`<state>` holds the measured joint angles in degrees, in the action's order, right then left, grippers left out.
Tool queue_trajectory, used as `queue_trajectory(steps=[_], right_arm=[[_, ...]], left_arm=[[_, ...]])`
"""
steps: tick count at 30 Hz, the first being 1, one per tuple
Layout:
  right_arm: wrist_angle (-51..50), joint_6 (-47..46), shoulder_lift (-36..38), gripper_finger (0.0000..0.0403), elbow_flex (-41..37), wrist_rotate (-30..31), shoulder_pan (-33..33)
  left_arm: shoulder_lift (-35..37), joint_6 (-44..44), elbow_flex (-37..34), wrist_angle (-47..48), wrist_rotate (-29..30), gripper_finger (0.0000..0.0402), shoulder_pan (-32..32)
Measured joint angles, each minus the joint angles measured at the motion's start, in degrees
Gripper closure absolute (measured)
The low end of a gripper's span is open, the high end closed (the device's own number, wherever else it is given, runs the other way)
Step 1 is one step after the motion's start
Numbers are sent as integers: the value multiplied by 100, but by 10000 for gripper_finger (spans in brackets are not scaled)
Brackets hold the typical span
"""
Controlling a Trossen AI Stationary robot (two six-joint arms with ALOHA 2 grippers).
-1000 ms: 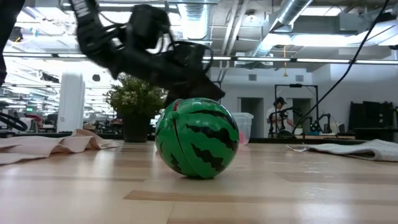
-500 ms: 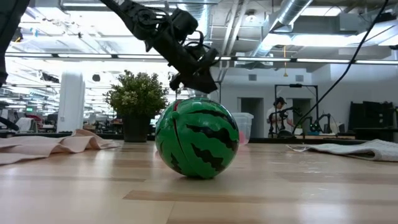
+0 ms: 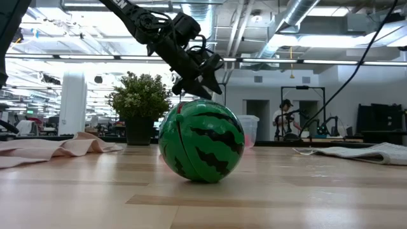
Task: Pick and placing Produce into tupperware
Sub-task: Put the blueberry into the transparent bin
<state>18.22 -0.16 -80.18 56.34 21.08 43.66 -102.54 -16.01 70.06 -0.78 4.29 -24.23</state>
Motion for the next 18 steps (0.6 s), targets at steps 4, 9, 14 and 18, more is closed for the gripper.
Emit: queue_trajectory(steps=[4,9,14,18], right_arm=[[-66,-142,-72,107,-2,0,-90],[-50,-172,-72,107,-9,1,-100],[-111,-245,-72,107,-9,2,-27],[-103,-289,-72,107,-9,2,36]], left_arm=[[0,105,0,37,-132,171,14],[11,186,0,194,-787,166,194],[286,573,-2,558,-787,166,412],[761,630,-191,576,-572,166,627]])
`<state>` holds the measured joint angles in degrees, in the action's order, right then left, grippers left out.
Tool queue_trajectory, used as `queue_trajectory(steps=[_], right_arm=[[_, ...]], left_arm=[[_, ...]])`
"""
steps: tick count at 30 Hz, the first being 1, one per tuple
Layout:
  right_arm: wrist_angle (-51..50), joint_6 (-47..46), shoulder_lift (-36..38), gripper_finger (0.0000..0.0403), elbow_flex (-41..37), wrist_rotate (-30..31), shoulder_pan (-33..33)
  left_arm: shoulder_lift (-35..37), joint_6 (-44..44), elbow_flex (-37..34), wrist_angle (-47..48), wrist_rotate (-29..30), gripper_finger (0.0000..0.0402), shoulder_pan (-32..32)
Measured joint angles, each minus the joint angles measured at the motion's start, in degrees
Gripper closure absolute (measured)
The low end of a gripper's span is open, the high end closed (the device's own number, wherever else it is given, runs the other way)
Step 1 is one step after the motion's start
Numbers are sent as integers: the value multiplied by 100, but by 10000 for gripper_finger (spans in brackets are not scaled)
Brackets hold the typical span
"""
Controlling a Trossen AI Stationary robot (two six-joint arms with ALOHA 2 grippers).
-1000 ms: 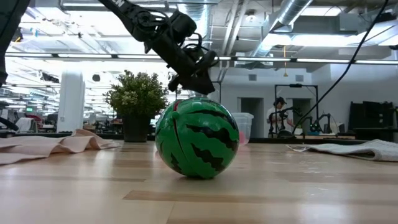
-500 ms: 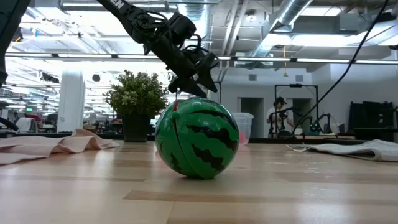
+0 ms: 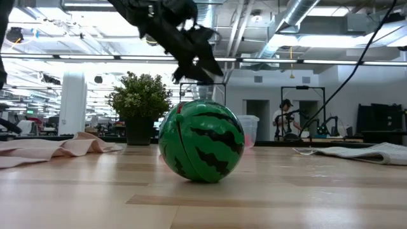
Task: Pick and placing Produce into tupperware
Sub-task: Put the blueberry into the transparent bin
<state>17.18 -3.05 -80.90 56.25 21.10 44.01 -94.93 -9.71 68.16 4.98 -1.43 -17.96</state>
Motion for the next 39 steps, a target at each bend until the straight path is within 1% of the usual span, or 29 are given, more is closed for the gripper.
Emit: queue_trajectory(steps=[5,9,12,16,18,21,25,27,30,35,37,39], right_arm=[[9,-173,0,107,-15,-2,28],[23,-272,0,107,-101,2,22],[58,-298,0,107,-140,17,-58],[156,-299,0,107,-140,20,-211],[142,-295,0,107,-140,20,-291],[51,-230,-9,107,-140,22,-380],[18,-127,-308,107,-152,23,-587],[153,-196,-448,107,-152,143,-782],[143,-578,-623,107,-146,286,-1151],[-298,-1489,-995,107,-146,268,-1831],[-474,-1878,-1221,107,-146,139,-2053],[-600,-2054,-1480,107,-146,-61,-2230]], left_arm=[[956,207,-842,-367,17,166,394],[1908,227,-1824,-712,78,166,737],[2465,69,-2663,-1269,341,166,993],[2926,-573,-3692,-1905,671,166,1219],[3023,-840,-4144,-2367,695,166,1375],[3062,-966,-4695,-3238,692,166,1611],[3050,-978,-5125,-4001,735,166,2003],[3046,-772,-5243,-4293,828,166,2234],[3046,-369,-5312,-4640,1007,166,2558],[3160,103,-5346,-5017,966,166,2926],[3241,180,-5346,-4933,970,166,3035],[3324,138,-5346,-4909,968,166,3109]])
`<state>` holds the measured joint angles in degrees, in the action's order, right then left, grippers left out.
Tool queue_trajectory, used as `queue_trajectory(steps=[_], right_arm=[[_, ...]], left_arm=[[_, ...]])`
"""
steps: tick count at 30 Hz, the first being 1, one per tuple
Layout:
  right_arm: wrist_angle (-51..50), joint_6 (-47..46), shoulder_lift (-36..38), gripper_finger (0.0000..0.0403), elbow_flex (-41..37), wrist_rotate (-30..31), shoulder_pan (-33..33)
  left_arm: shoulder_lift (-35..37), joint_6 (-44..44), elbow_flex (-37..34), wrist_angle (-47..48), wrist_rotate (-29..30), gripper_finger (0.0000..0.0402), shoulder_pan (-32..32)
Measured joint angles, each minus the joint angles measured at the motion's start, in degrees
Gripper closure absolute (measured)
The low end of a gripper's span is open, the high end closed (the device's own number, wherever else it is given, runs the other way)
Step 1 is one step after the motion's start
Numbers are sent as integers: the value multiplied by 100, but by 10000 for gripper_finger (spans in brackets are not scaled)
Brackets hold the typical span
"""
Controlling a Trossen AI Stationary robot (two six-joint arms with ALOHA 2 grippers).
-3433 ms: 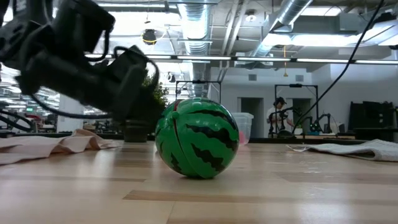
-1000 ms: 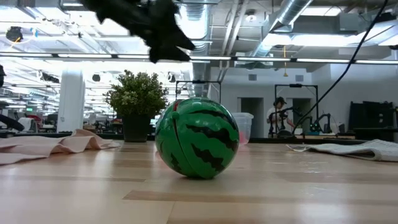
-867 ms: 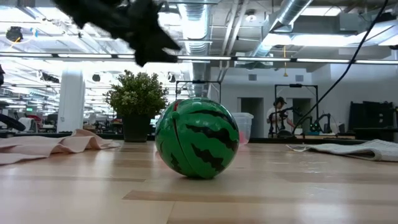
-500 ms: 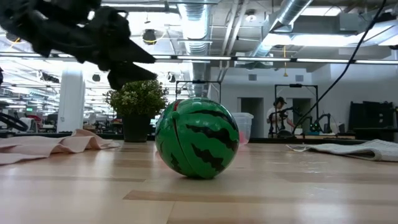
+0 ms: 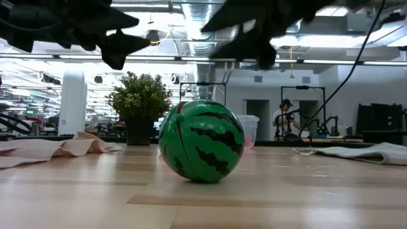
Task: Pick and placing Produce into tupperware
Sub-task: Put the blueberry into the transparent bin
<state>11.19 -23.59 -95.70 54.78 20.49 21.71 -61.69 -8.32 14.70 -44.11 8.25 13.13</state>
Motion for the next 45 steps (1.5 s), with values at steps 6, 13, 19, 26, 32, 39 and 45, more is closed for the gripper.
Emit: queue_trajectory(steps=[6,13,19,26,32,39,45], right_arm=[[132,-474,-683,107,65,-442,-297],[26,-741,-780,107,286,-1272,-465],[-980,-1899,-780,107,426,-729,-732],[-1820,-2678,-780,107,428,-232,-869],[-1921,-2933,-780,107,431,-258,-821],[-2125,-3270,-924,107,437,-249,-826],[-2238,-3276,-1423,108,668,-562,-913]], left_arm=[[263,-58,0,12,4,166,234],[407,45,2,39,15,166,380],[407,9,2,79,17,166,376],[407,-98,1,58,17,166,377],[407,-98,2,58,17,166,376],[405,-98,2,58,21,166,376],[399,-97,2,67,148,166,376]])
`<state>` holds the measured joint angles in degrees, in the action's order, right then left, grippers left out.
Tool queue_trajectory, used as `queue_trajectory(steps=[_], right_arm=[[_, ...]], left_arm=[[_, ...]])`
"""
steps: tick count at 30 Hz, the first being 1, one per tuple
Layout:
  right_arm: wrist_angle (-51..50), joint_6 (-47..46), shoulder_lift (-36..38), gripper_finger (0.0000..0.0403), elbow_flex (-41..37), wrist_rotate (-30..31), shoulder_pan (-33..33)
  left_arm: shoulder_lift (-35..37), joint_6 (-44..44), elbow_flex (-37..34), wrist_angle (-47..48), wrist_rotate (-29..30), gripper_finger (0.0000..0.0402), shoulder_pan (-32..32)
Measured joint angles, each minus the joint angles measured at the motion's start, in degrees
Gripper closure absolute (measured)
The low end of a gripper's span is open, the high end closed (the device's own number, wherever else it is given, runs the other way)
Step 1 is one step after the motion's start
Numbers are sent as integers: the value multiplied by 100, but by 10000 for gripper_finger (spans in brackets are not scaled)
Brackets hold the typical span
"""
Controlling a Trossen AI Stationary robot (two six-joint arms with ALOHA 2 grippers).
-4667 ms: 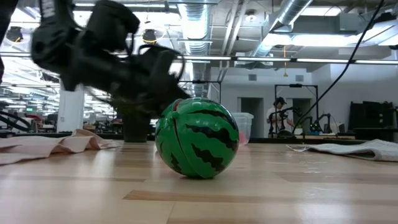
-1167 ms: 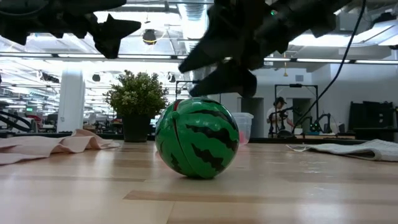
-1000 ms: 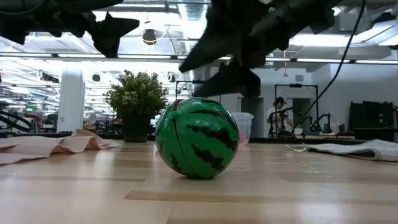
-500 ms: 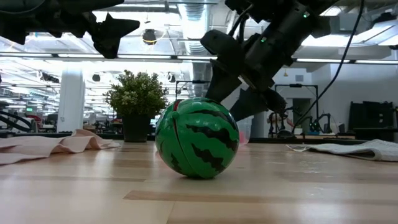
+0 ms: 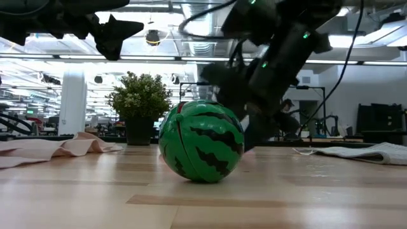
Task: Pick and placing Produce into tupperware
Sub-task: Put the blueberry into the transparent bin
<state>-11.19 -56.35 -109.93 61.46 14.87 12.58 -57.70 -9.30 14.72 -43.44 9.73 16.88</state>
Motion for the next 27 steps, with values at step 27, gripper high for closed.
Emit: queue_trajectory(steps=[27], right_arm=[[-791,-248,-359,198,596,-116,-35]], left_arm=[[-3,2,0,24,10,166,2]])
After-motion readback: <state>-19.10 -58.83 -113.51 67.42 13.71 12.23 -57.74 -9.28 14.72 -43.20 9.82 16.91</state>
